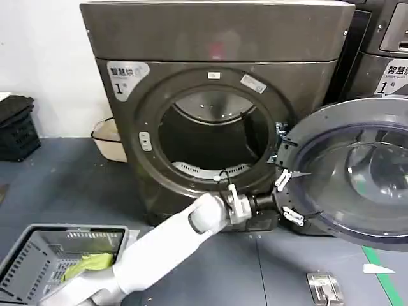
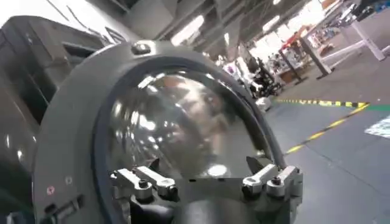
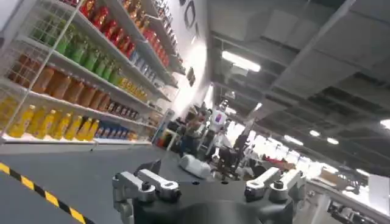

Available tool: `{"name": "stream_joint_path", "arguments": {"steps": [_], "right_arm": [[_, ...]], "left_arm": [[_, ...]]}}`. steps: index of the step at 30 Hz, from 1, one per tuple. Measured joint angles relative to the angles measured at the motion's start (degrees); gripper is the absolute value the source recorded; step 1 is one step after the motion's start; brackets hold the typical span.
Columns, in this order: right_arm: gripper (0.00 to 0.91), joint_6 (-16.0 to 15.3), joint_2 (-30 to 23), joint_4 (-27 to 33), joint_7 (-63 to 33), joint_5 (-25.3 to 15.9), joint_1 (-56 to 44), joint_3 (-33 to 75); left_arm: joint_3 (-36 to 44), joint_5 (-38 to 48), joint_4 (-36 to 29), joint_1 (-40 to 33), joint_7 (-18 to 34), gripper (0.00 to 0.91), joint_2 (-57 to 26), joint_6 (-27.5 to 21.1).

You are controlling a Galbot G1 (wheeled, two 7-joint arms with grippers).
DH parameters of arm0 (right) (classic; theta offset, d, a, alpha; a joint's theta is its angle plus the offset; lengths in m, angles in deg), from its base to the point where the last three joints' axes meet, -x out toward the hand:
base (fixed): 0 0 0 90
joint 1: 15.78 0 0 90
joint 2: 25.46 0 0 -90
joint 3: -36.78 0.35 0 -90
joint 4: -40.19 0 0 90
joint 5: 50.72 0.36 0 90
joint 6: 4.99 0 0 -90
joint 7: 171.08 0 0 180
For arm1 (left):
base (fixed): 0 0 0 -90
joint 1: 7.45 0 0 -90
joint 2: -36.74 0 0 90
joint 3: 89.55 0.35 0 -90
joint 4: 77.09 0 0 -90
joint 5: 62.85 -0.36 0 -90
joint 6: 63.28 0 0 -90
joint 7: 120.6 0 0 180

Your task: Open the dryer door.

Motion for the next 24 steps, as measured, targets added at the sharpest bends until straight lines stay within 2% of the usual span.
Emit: {"name": "stream_joint_path", "arguments": {"steps": [7, 15, 19, 24], "right_arm": [[0.907, -0.95, -0.07, -0.67, 0.16, 1.19, 0.69, -0.23], [0.907, -1.46, 0.51, -1.67, 0.48, 1.4, 1.46, 0.04], [0.907, -2.79, 0.85, -2.68, 0.65, 2.14, 1.99, -0.3], [0.907, -3.66, 1.68, -4.07, 0.9, 2.04, 2.97, -1.12]], "left_arm": [[-3.63, 3.23, -8.98, 3.98, -0.77, 0.907, -5.89, -4.66], [-9.65, 7.5, -22.12, 10.93, -0.23, 0.907, -16.38, -6.97], [-14.7, 8.79, -27.79, 16.03, 1.43, 0.907, -22.94, -8.34], [-22.73, 11.31, -33.21, 24.51, 7.15, 0.907, -30.4, -14.49]]}}
